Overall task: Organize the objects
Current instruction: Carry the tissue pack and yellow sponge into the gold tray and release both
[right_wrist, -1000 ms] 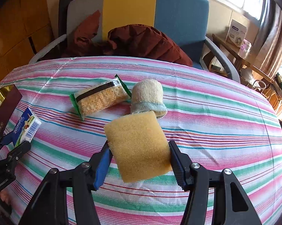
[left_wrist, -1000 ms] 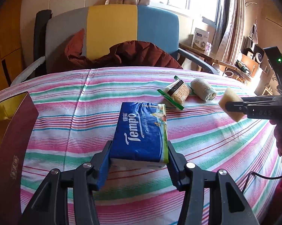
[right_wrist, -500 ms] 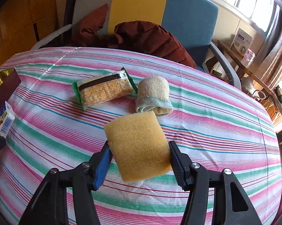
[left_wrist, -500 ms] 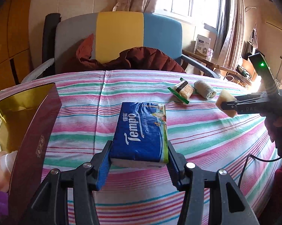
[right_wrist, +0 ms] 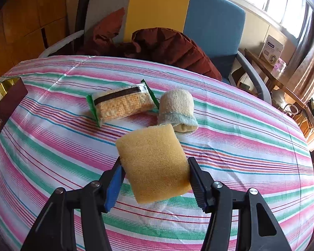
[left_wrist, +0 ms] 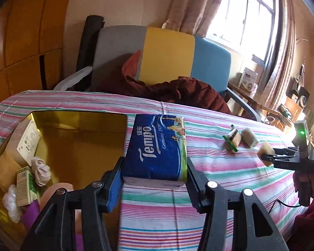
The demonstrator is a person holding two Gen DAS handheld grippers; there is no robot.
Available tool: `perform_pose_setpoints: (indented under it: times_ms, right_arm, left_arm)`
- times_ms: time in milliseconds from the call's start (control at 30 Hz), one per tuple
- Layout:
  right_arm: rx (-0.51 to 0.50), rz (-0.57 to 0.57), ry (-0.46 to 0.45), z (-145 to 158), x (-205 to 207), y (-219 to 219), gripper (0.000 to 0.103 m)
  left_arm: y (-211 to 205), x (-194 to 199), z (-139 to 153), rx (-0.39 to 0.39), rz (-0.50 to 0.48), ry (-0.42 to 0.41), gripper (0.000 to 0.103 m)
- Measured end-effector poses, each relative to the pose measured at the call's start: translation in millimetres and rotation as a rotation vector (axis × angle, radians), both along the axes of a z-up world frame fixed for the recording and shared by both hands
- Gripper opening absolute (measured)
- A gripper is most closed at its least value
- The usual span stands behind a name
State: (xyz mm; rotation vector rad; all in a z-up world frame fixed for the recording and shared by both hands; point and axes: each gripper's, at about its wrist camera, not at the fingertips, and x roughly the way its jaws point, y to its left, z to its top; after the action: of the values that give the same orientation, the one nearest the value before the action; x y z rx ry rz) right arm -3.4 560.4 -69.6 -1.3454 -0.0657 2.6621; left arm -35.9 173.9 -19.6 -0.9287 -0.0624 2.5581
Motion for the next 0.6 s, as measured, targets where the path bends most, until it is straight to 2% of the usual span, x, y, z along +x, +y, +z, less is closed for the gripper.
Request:
perform_pose_setpoints:
  times_ms: [100, 267, 367, 433, 600]
  right_arm:
    - [0.003, 0.021, 0.016, 2, 0, -6, 0.060]
    - [-0.020, 0.042, 0.039, 8, 0, -11, 0.060]
    - [-0.051, 0.042, 0.048, 14, 0, -15, 0.060]
    - [-0.067, 0.050, 0.045, 19, 0, -21, 0.060]
    - [-0.079, 0.114, 0.047, 31, -1, -52, 0.060]
  left_arm:
    - [-28, -22, -4, 0.000, 0.067, -0.065, 0.054]
    - [-67, -69, -20, -0.006, 0.161, -0.238, 0.054]
    - [-84, -90, -27, -0.005, 0.203, -0.297, 0.053]
    - [-92, -100, -30, 0.002, 0.222, -0.307, 0.053]
    - [-100, -127, -34, -0.060, 0.275, -0.314, 0.053]
